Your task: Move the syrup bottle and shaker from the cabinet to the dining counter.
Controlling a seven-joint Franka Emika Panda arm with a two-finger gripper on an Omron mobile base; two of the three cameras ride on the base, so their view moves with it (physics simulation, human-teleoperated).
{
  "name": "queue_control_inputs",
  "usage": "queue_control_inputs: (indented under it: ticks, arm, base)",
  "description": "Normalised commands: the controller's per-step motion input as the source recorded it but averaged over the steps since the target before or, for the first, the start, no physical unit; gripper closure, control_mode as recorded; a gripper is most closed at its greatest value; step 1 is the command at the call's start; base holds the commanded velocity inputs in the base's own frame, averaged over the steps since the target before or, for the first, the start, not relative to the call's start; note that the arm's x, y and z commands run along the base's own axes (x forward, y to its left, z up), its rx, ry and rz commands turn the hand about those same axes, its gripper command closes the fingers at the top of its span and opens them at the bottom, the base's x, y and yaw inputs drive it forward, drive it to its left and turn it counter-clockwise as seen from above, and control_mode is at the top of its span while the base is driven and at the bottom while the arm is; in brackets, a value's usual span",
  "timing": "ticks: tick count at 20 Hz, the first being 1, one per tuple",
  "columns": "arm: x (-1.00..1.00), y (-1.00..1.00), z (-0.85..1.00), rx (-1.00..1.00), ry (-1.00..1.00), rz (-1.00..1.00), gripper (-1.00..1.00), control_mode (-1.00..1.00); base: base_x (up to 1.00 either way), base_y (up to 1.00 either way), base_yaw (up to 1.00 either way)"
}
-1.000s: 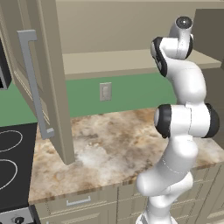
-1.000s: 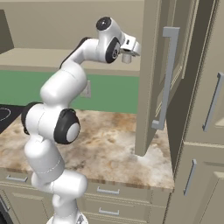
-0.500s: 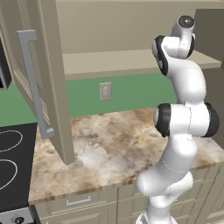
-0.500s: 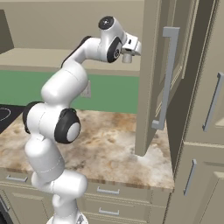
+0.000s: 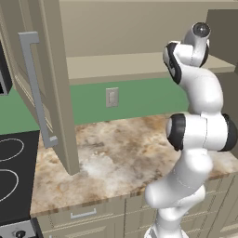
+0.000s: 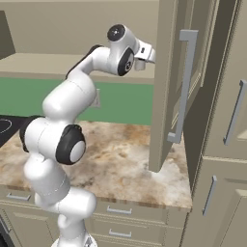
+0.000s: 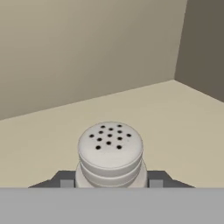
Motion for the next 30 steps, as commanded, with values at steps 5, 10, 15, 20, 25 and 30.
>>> queue_control_inputs:
  ticks: [5,10,15,20,25,30]
  arm:
    - [-0.57,0.03,0.0,0.0,-0.02,0.0,1.0,-1.0]
    - [-0.85,0.08,0.0,-0.01,0.0,0.05,1.0,-1.0]
    - [-0.98,0.33,0.0,-0.06,0.0,0.16,1.0,-1.0]
    - [-1.0,0.54,0.0,-0.15,0.0,0.26,1.0,-1.0]
    - [-1.0,0.62,0.0,-0.19,0.0,0.24,1.0,-1.0]
    - [-0.97,0.41,0.0,-0.09,-0.01,0.06,1.0,-1.0]
  base:
    - [0.0,0.0,0.0]
    - [0.0,0.0,0.0]
    - [0.0,0.0,0.0]
    - [0.0,0.0,0.0]
    - [0.0,0.0,0.0]
    - [0.0,0.0,0.0]
